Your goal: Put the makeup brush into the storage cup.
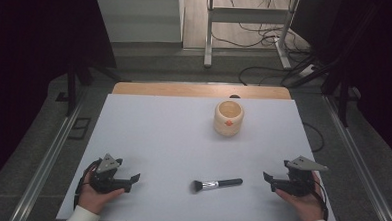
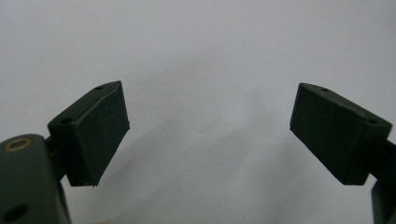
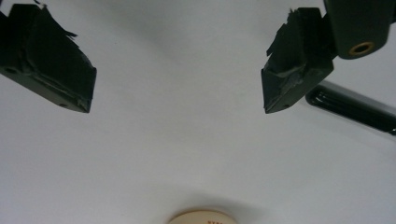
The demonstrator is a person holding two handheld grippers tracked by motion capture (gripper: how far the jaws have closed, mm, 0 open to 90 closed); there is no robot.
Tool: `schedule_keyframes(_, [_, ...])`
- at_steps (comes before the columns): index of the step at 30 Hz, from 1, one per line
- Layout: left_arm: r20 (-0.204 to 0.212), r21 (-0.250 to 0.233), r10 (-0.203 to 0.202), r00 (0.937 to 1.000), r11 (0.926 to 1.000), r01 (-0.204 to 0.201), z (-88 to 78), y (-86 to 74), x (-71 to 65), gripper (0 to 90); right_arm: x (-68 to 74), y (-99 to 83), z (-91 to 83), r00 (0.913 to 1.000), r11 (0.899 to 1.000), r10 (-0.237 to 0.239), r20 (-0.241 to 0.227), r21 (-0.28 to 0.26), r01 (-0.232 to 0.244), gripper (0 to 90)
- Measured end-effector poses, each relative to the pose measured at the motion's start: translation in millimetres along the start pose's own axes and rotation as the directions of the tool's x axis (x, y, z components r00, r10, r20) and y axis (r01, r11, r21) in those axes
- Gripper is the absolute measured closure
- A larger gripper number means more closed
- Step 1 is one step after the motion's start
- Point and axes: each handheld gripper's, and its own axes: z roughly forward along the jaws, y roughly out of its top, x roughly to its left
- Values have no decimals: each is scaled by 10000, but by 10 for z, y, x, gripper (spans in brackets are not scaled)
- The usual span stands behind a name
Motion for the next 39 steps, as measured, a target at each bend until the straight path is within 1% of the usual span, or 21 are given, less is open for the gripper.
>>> schedule_keyframes(3, [32,3,13,10000,10000,-13,2,-3,-1,125,-6,2,-5,10000,10000,30,-87,-66,-31,121])
schedule_keyframes(4, [23,91,87,10000,9999,-87,6,-5,-2,125,-2,0,-13,9999,10000,16,-136,-93,-18,126])
schedule_keyframes(10, [54,68,135,9999,9999,-135,-3,-3,-20,123,-10,0,-40,9999,9998,0,-163,-210,-3,151])
schedule_keyframes(11, [59,63,143,9999,9999,-144,-5,-3,-20,123,-10,1,-36,9997,9998,-12,-248,-189,7,158])
schedule_keyframes(16, [34,93,130,9999,9999,-130,-2,-6,-9,122,7,-9,-5,9997,9999,-124,-204,-43,123,160])
schedule_keyframes(18, [2,86,119,9999,9999,-119,-8,-7,-3,122,8,-8,-5,9997,9999,-142,-218,-61,141,160])
schedule_keyframes(24, [-162,-124,167,9997,9998,-169,-33,2,-13,126,11,3,-15,9993,10000,-76,-379,-36,74,162])
schedule_keyframes(26, [-163,-151,118,9998,9998,-120,-38,8,-16,127,14,18,-9,9990,9999,-168,-415,6,168,153])
schedule_keyframes(32, [-105,-99,125,9999,9999,-127,-39,4,-20,126,24,61,-3,9985,9999,-144,-527,8,145,144])
schedule_keyframes(35, [-4,-26,140,9999,9999,-140,-30,3,-26,126,42,93,-10,9980,9996,-285,-555,32,287,143])
schedule_keyframes(36, [21,13,163,9999,9999,-163,-26,3,-25,126,53,124,-22,9976,9992,-399,-564,7,400,144])
schedule_keyframes(38, [61,40,146,9999,9999,-146,-16,2,-28,126,56,139,-26,9973,9990,-450,-578,2,451,148])
schedule_keyframes(39, [104,109,176,9998,9998,-177,-8,1,-31,127,60,158,-26,9964,9986,-525,-664,-33,524,154])
